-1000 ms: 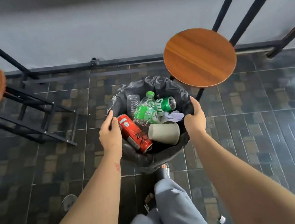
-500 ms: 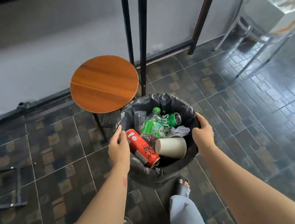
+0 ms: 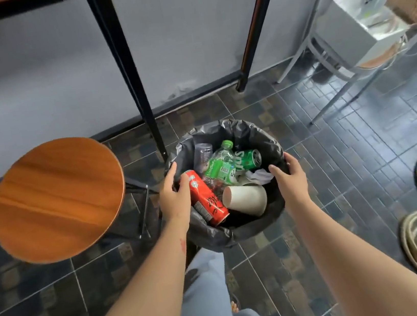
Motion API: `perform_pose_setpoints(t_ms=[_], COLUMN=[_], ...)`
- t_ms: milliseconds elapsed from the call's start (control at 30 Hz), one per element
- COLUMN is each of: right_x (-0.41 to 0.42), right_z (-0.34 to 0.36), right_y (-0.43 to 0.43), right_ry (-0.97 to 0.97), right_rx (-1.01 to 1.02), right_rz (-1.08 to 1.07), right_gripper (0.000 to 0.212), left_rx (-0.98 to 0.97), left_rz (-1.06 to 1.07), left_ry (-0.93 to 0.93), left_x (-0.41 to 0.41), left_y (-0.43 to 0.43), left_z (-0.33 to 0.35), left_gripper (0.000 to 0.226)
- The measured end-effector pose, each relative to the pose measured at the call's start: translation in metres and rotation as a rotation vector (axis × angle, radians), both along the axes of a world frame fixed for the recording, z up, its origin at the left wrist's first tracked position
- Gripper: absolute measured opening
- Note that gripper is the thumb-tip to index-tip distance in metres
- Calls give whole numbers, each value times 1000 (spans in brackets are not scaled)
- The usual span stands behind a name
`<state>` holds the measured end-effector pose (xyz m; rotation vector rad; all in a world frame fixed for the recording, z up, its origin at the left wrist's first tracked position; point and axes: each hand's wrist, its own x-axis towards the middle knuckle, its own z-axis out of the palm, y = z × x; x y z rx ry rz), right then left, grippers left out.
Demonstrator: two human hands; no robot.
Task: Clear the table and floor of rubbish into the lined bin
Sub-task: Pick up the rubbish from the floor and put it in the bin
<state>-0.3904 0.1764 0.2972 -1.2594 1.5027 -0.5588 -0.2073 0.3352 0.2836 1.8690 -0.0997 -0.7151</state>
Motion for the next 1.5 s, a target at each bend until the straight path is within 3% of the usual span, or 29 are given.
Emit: perform_pose_setpoints(t_ms=[333, 600, 767, 1300, 1500], right_x=[91, 160, 195, 306, 323], right_z=[-37, -91, -145, -403, -467], right_y=[-169, -290, -347, -413, -413], right_ry=[-70, -74, -14, 11, 33], right_rx=[61, 117, 141, 138, 88], right_rz=[46, 266, 425, 521, 552], right_gripper=[55, 61, 61, 59, 59], left_rx=[73, 200, 180, 168, 215], left_rz=[18, 206, 363, 418, 379], left_ry=[-85, -89, -47, -24, -110], left_x=[78, 109, 125, 218, 236], left_y=[-155, -256, -299, -348, -351], left_z=[-27, -78, -136, -387, -454], left_gripper=[58, 60, 58, 53, 56])
